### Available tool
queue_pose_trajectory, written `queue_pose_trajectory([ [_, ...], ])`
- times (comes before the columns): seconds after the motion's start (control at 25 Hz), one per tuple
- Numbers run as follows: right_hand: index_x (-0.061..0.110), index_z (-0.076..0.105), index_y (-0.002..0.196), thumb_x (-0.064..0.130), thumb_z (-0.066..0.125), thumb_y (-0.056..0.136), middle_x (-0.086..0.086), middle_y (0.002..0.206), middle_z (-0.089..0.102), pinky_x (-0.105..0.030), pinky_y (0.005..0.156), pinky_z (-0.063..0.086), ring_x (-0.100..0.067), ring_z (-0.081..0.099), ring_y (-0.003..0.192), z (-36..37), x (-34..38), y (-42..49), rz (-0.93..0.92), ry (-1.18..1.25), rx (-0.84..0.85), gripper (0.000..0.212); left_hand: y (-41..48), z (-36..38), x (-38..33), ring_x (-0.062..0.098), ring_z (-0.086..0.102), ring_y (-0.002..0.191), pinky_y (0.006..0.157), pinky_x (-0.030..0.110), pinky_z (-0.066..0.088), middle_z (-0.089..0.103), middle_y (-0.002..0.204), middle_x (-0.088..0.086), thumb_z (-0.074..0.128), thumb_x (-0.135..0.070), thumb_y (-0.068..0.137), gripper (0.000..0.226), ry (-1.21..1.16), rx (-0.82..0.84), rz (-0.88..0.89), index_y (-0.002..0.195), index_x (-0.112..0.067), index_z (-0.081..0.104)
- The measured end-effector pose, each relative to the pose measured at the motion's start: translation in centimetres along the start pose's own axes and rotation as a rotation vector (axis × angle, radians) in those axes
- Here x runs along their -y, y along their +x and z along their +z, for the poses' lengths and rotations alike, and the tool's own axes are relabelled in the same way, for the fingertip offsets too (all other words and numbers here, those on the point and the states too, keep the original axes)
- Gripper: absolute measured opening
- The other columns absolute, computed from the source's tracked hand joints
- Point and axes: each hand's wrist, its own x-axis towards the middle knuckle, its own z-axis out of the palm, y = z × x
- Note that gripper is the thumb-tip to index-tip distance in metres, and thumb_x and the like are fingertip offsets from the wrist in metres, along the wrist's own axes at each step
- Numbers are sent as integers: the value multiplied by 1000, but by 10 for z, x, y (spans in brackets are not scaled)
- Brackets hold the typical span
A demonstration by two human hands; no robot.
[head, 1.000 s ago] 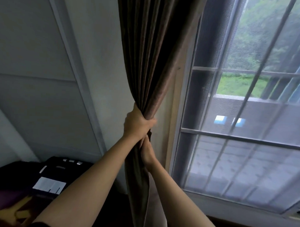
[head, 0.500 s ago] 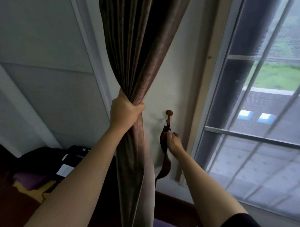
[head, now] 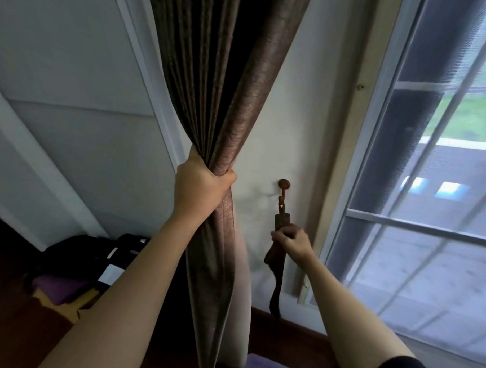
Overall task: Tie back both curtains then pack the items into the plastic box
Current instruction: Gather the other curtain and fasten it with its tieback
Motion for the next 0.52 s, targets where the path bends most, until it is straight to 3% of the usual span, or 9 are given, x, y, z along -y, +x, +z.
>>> queue_pose_trajectory([
  [0.12,22,57,57,32,67,69,5,64,54,-21,59,39,-5,50,59,-32,-16,-28,-119,-3,-66,18,-13,18,-13,18,62,78,65,19,50,61,84,-4,74,-18,70,52,-31,44,5,116,-6,53],
  [0.2,26,48,67,38,63,64,6,61,49,-18,53,35,-2,43,55,-61,-22,-40,-149,-16,-136,19,-26,34,-25,19,62,80,71,26,52,62,87,-2,76,-22,70,59,-52,91,18,121,-6,50],
  [0.28,29,47,86,33,67,72,-1,62,52,-21,54,38,-7,46,56,-91,-26,-47,-128,-61,-147,25,-40,50,-36,16,61,80,72,24,50,60,87,-4,77,-25,70,64,-90,132,30,124,-6,48],
  [0.4,24,59,100,40,67,79,-5,70,64,-28,63,44,-18,59,66,-137,-26,-51,-110,-403,-38,27,-56,72,-49,18,65,84,75,28,55,63,91,-4,77,-25,68,71,-173,190,14,130,-10,44],
  [0.52,16,64,80,49,64,79,-5,69,62,-34,63,42,-24,60,70,-175,-17,-58,-81,-721,28,33,-68,94,-63,14,61,79,74,24,54,58,89,-10,77,-25,70,74,-230,222,-5,133,-13,39],
])
